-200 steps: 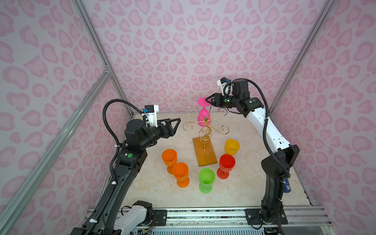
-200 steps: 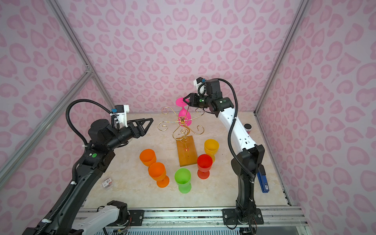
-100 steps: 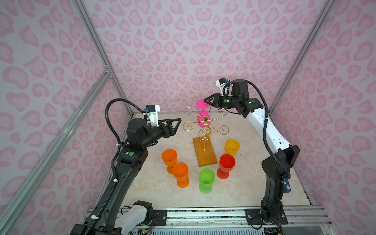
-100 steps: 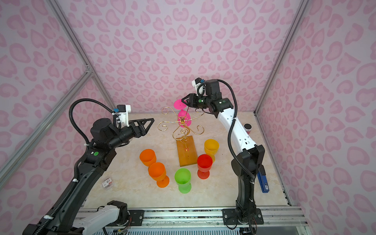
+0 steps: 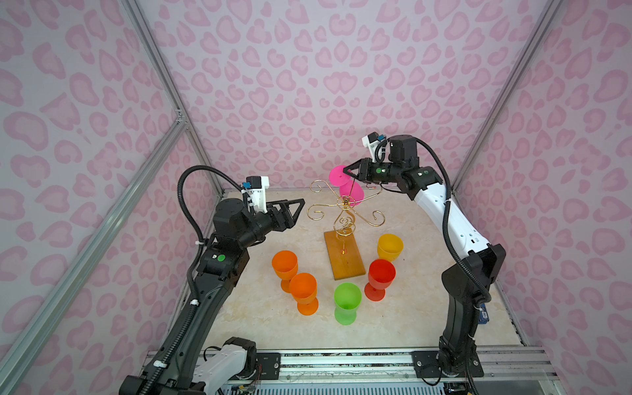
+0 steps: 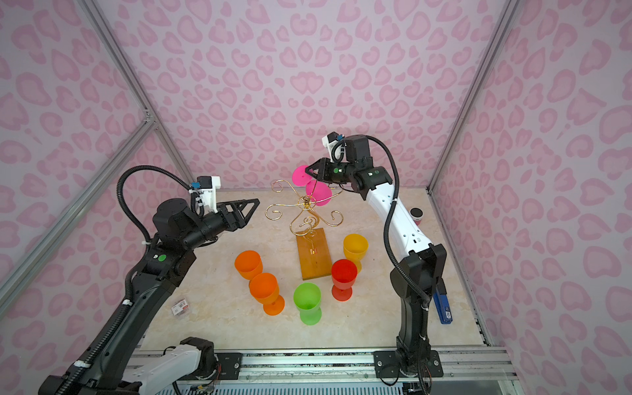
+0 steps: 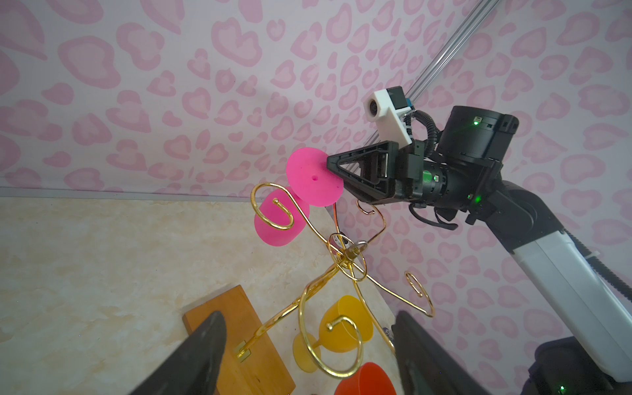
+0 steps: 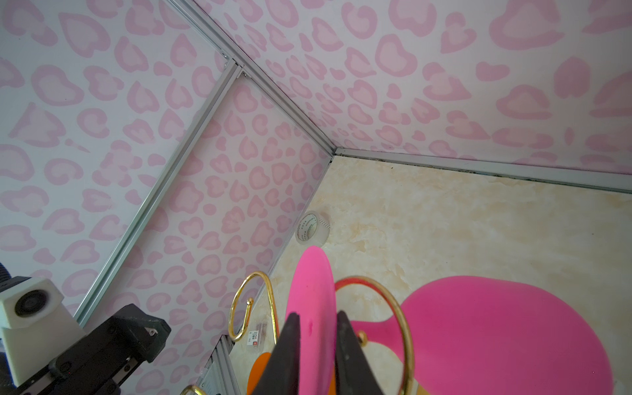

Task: Take the wine glass off the wine glass rack
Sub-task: 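Reach the right gripper to the pink glass foot on the rack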

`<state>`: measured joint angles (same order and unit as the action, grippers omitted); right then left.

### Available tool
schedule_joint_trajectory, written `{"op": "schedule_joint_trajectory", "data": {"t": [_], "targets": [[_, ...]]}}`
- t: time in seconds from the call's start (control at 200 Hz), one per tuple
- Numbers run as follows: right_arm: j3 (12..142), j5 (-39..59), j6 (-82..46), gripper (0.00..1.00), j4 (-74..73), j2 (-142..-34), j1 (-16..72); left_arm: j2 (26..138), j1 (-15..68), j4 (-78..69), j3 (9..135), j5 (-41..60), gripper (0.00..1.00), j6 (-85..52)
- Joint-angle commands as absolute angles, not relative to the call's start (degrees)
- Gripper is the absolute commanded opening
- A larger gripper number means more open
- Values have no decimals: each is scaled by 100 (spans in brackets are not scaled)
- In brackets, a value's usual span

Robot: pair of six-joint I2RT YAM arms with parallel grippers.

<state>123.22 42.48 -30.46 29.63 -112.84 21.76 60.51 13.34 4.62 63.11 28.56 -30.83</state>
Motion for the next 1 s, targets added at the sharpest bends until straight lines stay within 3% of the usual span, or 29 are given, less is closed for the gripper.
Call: {"op": "schedule_joint_trajectory", "data": {"t": [0.0, 0.385, 0.995], "targets": [[12304, 4324, -3052, 16, 2839, -11309, 2186, 6064, 1336, 400, 6328, 2900, 79, -2997], [12040, 4772, -3674, 1, 2106, -11294, 2076, 6021, 1327, 439, 6302, 2875, 78, -2988], [11437, 5213, -5016, 0, 529, -11232, 1811, 5946, 1328, 449, 6223, 2909, 77, -2980]]}}
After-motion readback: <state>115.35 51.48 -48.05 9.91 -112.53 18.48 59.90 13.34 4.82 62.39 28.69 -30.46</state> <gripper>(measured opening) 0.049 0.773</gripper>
